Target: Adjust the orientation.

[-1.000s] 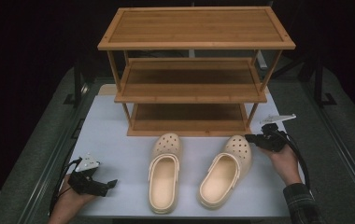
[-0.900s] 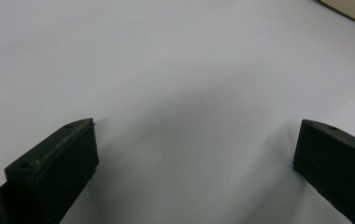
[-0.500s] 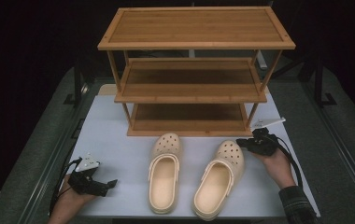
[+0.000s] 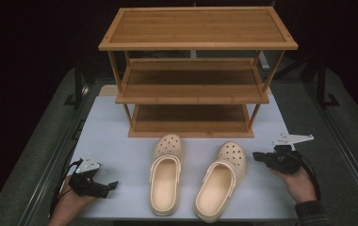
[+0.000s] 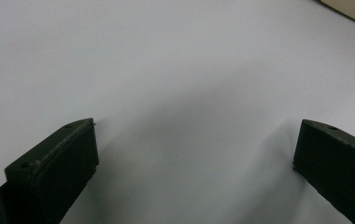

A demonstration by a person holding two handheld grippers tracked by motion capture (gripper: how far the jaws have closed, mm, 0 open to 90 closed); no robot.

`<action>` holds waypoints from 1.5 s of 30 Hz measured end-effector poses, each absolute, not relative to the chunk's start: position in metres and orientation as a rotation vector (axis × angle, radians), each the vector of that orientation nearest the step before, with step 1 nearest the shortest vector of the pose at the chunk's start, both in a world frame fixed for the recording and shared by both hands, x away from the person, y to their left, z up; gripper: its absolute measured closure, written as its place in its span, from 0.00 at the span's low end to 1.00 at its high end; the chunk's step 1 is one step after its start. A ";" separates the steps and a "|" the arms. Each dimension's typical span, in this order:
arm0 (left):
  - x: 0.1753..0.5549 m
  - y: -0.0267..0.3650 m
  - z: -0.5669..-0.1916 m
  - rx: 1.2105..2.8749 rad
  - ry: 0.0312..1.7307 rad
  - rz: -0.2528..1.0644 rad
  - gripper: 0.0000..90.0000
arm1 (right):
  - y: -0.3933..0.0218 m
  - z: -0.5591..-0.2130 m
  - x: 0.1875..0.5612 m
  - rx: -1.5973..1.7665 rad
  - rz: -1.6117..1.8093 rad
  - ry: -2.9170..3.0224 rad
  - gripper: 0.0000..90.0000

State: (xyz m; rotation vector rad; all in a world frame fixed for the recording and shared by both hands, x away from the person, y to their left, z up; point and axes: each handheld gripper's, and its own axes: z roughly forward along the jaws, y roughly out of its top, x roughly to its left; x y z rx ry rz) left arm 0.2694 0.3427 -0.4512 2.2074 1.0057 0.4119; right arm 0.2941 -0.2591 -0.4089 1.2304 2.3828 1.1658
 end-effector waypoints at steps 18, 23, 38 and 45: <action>0.269 0.343 -0.451 2.209 1.004 0.410 0.00 | -0.245 -0.429 0.258 1.172 1.215 2.498 1.00; 0.269 0.343 -0.451 2.209 1.005 0.410 0.00 | -0.239 -0.430 0.259 1.159 1.198 2.520 1.00; 0.270 0.343 -0.451 2.209 1.005 0.409 0.00 | -0.228 -0.433 0.269 1.141 1.172 2.550 1.00; 0.270 0.343 -0.451 2.208 1.006 0.410 0.00 | -0.222 -0.433 0.278 1.134 1.158 2.557 1.00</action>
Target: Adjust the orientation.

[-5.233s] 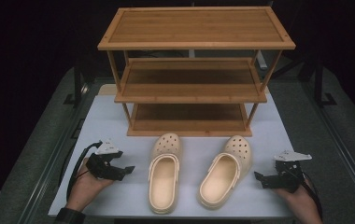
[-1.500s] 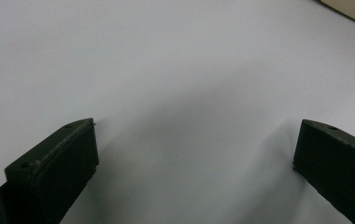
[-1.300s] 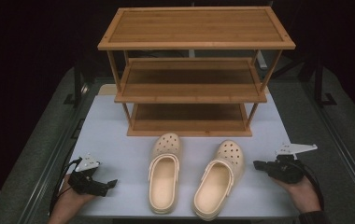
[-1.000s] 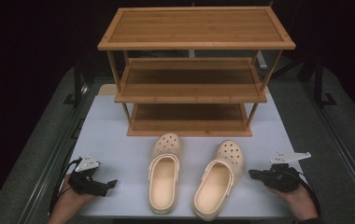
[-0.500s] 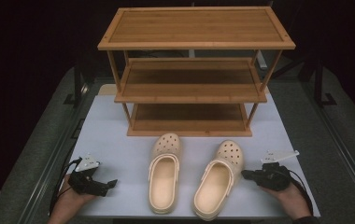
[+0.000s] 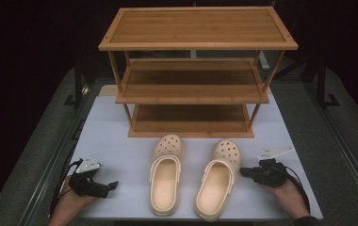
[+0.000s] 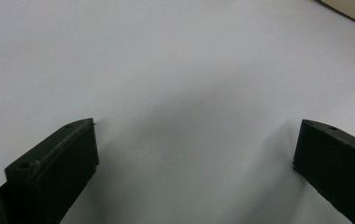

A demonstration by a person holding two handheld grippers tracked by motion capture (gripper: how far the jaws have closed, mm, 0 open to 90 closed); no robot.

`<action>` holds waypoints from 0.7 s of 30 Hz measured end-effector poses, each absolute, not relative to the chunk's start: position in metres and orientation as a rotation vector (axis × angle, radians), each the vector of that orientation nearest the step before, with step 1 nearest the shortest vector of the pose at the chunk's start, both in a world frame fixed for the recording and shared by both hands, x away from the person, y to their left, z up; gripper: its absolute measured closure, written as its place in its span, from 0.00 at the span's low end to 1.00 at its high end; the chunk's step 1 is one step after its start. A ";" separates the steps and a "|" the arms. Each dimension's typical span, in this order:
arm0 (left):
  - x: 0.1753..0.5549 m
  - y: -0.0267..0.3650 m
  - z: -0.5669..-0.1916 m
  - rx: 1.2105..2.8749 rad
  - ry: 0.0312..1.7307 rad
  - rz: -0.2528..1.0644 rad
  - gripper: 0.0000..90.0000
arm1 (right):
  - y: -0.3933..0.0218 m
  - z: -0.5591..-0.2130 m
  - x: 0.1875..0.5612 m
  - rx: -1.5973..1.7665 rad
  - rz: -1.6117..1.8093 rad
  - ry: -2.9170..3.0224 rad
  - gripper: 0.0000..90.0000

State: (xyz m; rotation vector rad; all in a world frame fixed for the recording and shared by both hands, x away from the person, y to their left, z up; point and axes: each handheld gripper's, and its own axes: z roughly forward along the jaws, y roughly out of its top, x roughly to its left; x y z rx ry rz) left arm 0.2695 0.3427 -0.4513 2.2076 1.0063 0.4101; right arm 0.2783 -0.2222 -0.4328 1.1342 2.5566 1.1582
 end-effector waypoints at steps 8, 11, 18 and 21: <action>0.270 0.343 -0.451 2.208 1.007 0.410 0.00 | -0.216 -0.432 0.287 1.133 1.152 2.563 1.00; 0.270 0.343 -0.451 2.208 1.006 0.411 0.00 | -0.213 -0.432 0.290 1.133 1.149 2.565 1.00; 0.270 0.343 -0.451 2.208 1.007 0.410 0.00 | -0.203 -0.432 0.301 1.118 1.140 2.577 1.00; 0.270 0.343 -0.451 2.208 1.007 0.410 0.00 | -0.196 -0.431 0.306 1.108 1.136 2.584 1.00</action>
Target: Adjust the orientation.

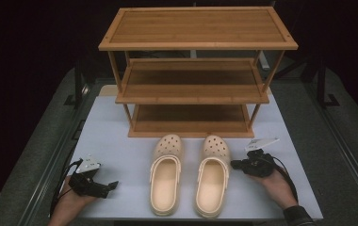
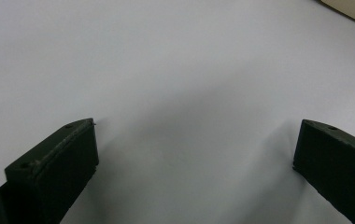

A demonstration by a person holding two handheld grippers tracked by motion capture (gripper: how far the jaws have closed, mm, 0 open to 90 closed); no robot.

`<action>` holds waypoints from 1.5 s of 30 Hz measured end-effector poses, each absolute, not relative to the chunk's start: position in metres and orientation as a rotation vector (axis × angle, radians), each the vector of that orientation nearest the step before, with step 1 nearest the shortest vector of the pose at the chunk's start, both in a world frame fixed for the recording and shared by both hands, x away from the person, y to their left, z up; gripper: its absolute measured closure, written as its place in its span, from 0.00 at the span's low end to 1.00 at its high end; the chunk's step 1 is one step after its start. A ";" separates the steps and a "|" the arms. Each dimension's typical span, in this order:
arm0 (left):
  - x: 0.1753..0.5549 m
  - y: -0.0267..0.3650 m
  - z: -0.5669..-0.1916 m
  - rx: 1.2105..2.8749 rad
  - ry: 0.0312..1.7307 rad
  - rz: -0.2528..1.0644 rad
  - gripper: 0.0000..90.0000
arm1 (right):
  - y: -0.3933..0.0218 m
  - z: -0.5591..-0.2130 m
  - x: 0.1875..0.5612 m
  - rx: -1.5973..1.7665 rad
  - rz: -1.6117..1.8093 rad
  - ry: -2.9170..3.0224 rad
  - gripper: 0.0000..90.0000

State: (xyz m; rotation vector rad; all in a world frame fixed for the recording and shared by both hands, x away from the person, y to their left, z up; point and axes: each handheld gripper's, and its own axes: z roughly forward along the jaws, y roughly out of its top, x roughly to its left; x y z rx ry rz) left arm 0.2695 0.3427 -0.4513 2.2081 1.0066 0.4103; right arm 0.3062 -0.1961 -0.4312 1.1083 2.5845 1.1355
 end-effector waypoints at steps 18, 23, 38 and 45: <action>0.270 0.343 -0.451 2.208 1.007 0.410 0.00 | -0.167 -0.430 0.327 1.062 1.104 2.610 1.00; 0.270 0.343 -0.451 2.208 1.007 0.409 0.00 | -0.156 -0.430 0.332 1.048 1.102 2.616 1.00; 0.270 0.343 -0.451 2.208 1.006 0.410 0.00 | -0.170 -0.426 0.333 1.111 1.168 2.571 0.95; 0.269 0.343 -0.451 2.208 1.006 0.411 0.00 | -0.194 -0.427 0.321 1.165 1.163 2.514 0.72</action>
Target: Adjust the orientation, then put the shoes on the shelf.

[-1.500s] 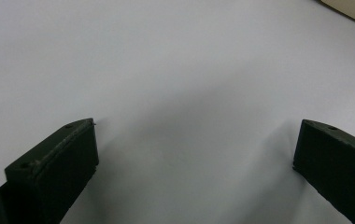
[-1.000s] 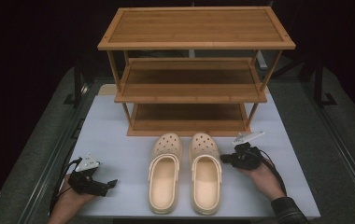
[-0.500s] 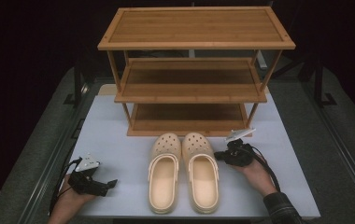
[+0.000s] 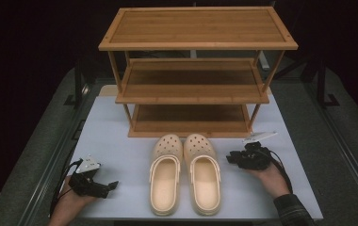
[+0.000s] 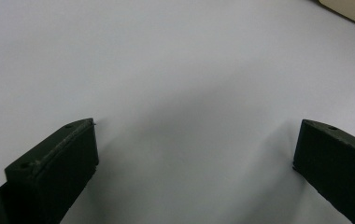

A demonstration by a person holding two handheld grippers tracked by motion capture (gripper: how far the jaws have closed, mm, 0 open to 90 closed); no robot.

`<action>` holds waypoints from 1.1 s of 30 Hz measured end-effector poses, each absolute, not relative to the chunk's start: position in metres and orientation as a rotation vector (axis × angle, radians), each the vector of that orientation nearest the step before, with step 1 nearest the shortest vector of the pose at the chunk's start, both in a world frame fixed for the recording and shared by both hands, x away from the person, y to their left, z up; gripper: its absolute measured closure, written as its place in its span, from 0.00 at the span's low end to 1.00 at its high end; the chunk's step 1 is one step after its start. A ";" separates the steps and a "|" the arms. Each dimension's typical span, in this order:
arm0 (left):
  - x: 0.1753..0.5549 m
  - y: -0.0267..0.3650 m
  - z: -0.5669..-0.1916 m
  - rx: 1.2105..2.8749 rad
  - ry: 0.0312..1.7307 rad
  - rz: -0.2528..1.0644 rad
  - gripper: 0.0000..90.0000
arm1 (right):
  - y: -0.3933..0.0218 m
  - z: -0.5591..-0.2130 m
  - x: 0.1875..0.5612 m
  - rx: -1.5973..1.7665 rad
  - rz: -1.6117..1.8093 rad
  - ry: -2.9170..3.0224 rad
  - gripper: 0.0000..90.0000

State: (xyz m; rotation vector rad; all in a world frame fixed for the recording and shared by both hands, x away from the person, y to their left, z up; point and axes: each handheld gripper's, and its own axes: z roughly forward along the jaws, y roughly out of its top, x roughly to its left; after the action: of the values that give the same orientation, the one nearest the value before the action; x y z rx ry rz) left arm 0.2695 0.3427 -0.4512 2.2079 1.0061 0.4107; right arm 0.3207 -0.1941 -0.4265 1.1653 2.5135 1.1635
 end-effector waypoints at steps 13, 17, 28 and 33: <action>0.269 0.343 -0.451 2.208 1.003 0.416 0.00 | -0.220 -0.433 0.299 1.240 1.087 2.427 0.28; 0.268 0.342 -0.449 2.197 1.019 0.391 0.00 | -0.228 -0.430 0.292 1.247 1.098 2.399 0.24; 0.263 0.333 -0.428 2.154 0.986 0.349 0.00 | -0.239 -0.423 0.283 1.264 1.175 2.379 0.18; 0.260 0.319 -0.415 2.126 0.945 0.297 0.00 | -0.234 -0.415 0.279 1.234 1.219 2.374 0.19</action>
State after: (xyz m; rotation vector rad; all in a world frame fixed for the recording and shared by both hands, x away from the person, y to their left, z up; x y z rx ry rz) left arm 0.2597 0.3191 -0.4146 2.1261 0.9449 0.2967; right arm 0.2795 -0.2343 -0.4150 1.2345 2.3743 1.2194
